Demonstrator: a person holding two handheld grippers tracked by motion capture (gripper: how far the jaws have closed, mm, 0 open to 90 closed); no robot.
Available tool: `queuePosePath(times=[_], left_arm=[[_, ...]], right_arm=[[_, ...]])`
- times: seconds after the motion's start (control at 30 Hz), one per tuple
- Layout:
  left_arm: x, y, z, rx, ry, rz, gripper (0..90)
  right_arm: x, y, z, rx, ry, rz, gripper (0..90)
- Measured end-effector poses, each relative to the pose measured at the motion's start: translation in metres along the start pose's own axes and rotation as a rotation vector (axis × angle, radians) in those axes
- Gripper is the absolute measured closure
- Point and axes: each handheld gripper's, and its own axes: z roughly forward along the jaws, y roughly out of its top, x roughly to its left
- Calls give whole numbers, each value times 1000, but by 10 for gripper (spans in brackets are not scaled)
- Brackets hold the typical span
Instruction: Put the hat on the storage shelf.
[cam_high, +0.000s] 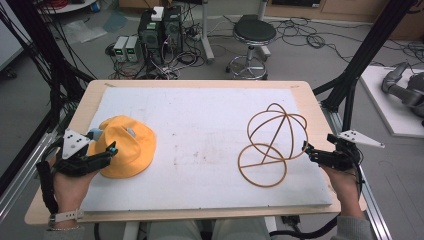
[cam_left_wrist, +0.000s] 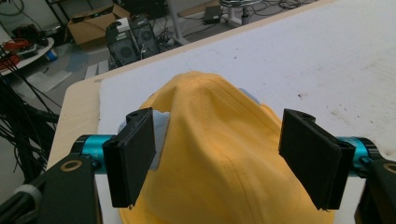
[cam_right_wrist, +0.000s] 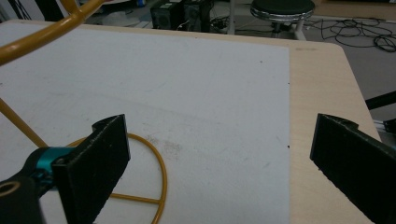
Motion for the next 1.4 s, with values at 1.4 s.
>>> queuePosePath(times=[1.4], left_arm=[[42, -17, 35, 8, -52, -85, 206]], right_arm=[[-4, -16, -15, 20, -21, -14, 44]])
